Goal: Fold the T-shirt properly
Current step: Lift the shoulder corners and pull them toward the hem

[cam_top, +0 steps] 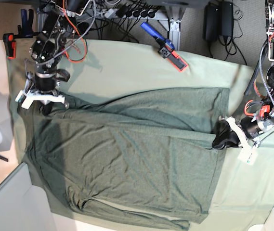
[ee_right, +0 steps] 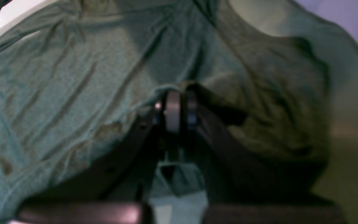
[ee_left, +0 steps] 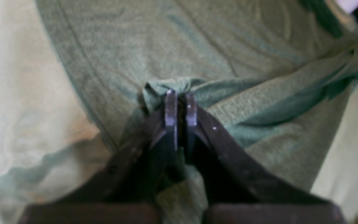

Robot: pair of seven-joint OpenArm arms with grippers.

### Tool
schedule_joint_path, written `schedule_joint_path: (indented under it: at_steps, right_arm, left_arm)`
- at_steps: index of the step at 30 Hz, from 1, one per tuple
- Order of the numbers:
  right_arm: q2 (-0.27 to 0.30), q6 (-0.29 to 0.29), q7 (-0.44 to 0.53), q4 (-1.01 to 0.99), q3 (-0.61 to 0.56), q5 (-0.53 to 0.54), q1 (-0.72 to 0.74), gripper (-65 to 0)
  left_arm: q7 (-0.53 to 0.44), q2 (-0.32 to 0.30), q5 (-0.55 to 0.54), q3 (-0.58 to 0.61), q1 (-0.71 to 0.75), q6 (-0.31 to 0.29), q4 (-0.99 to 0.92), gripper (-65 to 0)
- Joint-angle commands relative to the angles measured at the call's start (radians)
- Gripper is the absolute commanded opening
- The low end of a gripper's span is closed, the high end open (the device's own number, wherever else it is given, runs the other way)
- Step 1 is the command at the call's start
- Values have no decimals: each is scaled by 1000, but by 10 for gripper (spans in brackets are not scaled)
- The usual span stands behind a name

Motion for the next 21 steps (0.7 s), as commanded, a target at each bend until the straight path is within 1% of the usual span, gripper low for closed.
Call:
schedule_joint_path:
  at_steps: [1,2,4,6,7,10,11,12,13,16,19,21]
  right_arm:
    - [14,20,29,0,3,-2,23,-650]
    - [13,36,29,-17,3,-2,34,-650]
    - [13,53,29,-47,1,-1,54,-650]
    - [13,56,29,-71,-2,-1,71,-650]
    - [13,56,29,-80,-3,-1,77,-646]
    - [13,56,28,-85,-3,21,80,-404]
    - [14,56,28,-85,-3,34,78,-337]
    - [14,56,26,-85,-3,45,78,-290]
    - [13,56,23,-85,-3,50,77,-268]
    - [13,56,14,-85,-3,56,75,-266]
    - [14,56,13,-85,-3,56,75,-266]
    - [14,56,14,-85,-3,56,75,-266]
  left_arm:
    - [-28,-11,-14,-6,-26,-9,0,-644]
    - [-33,-11,-14,-6,-28,-9,-9,-597]
    - [-33,-11,-14,-6,-29,-9,-24,-479]
    - [-27,-11,-14,-6,-28,-9,-30,-360]
    - [-6,-12,-16,-6,-26,-9,-30,-330]
    - [68,-15,-49,-7,-25,-9,-27,-329]
    - [88,-18,-75,-7,-23,-9,-26,-329]
    - [108,-25,-101,-9,-18,-9,-20,-329]
    - [126,-34,-119,-13,-9,-9,-6,-329]
    - [145,-68,-130,-26,59,-9,85,-329]
    - [145,-106,-130,-34,167,-9,216,-329]
    - [145,-117,-126,-34,240,-9,293,-329]
